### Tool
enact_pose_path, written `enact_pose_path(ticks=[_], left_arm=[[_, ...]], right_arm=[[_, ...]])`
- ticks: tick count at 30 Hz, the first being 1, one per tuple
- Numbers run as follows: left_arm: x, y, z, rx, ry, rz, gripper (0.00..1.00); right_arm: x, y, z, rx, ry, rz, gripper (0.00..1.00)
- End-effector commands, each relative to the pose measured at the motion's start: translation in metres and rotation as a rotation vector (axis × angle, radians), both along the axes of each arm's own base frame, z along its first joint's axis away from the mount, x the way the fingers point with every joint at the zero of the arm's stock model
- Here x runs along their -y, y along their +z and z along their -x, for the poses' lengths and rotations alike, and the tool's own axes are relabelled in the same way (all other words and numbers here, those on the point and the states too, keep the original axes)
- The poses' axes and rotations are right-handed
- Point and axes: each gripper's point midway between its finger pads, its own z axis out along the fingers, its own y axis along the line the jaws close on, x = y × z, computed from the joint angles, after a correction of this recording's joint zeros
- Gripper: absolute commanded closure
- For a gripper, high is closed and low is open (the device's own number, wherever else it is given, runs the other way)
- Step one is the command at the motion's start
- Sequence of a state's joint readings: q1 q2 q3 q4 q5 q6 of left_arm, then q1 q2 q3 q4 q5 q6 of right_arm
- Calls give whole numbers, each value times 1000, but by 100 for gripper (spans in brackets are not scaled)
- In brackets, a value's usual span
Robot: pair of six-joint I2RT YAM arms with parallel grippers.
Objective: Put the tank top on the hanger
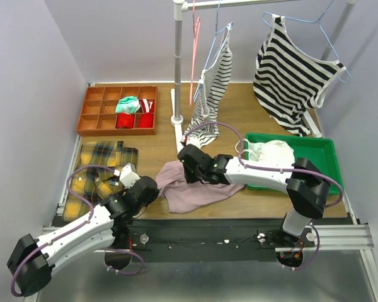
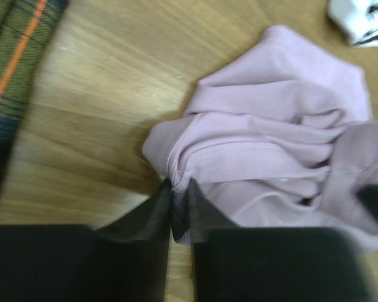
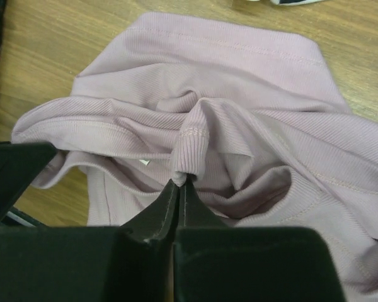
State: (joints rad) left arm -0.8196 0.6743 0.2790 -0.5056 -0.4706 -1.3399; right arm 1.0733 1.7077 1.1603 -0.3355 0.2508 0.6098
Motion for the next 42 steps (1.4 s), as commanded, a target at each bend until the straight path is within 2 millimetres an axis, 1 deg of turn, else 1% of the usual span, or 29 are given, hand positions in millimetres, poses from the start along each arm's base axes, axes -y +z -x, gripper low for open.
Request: enact_pose_path(ticks=[1,3,5,6,12,13,15,16,17,18,19,20,21,22,24,25,28,30,31,33,34,35,36,37,38,39,40,41,42], left_arm=[[9,25,-22,126,-12,17,94],[7,33,-25,134,-20,-18,100],[9,61,-33,183,-45,-42,100],[6,68,-33,184,-49,-68,100],[-4,186,-51,402,-58,-111,100],[-2,221,-54,459,-55,-85,100],[-2,252,-59,507,-85,-135,100],[-4,293,-60,577,-77,-113,100],[-1,308,-66,594,-82,-135,100],[1,328,-69,629,-88,-135,100],[-3,376,-67,713,-98,-139,100],[6,388,-77,715,-114,-166,100],[10,405,-79,735,-134,-181,100],[6,455,-73,820,-135,-154,100],[26,473,-84,818,-198,-180,100],[19,512,-76,887,-181,-134,100],[33,525,-81,880,-239,-157,100],[41,515,-82,853,-272,-150,100],[48,491,-86,807,-296,-171,100],[45,474,-79,783,-300,-140,100],[53,436,-83,712,-329,-170,100],[47,428,-75,707,-328,-149,100],[50,414,-73,685,-329,-125,100],[56,371,-74,607,-362,-151,100],[53,358,-69,592,-366,-140,100],[55,337,-69,556,-373,-147,100],[59,290,-68,463,-391,-170,100],[60,269,-65,421,-404,-172,100],[65,252,-65,398,-417,-160,100]], right_arm=[[16,24,-8,68,-74,4,99],[30,48,-10,108,-118,-10,99],[42,63,-9,127,-149,-21,99],[51,88,-9,165,-177,-66,99],[102,154,-3,276,-304,-196,99],[115,176,-3,320,-337,-238,99],[127,206,-4,378,-358,-278,99],[134,220,-6,417,-373,-293,99],[141,238,-8,462,-372,-305,99],[144,271,-9,506,-384,-355,99],[149,288,-13,546,-402,-363,99],[148,304,-18,589,-393,-343,99],[153,344,-19,638,-406,-400,99],[154,364,-22,672,-414,-409,99],[145,388,-29,716,-382,-381,99],[152,431,-24,756,-387,-460,99],[151,470,-20,795,-346,-500,99],[147,466,-18,780,-323,-498,99],[147,463,-13,767,-302,-514,99],[132,418,-15,690,-280,-479,99],[133,406,-4,656,-240,-513,99],[116,358,-4,574,-226,-504,99],[109,330,2,525,-194,-516,99],[95,308,17,456,-112,-556,99],[94,311,29,422,-99,-684,99],[83,227,37,316,-56,-601,99],[73,203,54,247,21,-649,99],[68,196,62,214,22,-777,99],[72,128,71,129,18,-716,99]])
